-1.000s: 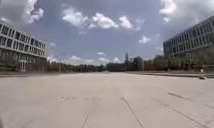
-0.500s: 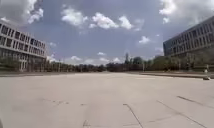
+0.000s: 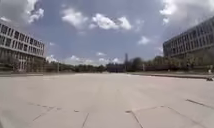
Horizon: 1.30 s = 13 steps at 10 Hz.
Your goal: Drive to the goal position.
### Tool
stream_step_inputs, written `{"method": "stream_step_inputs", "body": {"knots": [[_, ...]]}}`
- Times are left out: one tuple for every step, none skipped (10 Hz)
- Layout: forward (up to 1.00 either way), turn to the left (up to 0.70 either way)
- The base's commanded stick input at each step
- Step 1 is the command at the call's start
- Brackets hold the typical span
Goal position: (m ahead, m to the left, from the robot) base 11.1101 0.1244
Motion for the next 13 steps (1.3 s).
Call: {"method": "stream_step_inputs", "body": {"knots": [[0.70, 0.00], [0.70, 0.00], [0.70, 0.00], [0.70, 0.00], [0.70, 0.00], [0.70, 0.00], [0.70, 0.00], [0.70, 0.00], [0.70, 0.00], [0.70, 0.00], [0.70, 0.00], [0.70, 0.00], [0.70, 0.00]]}}
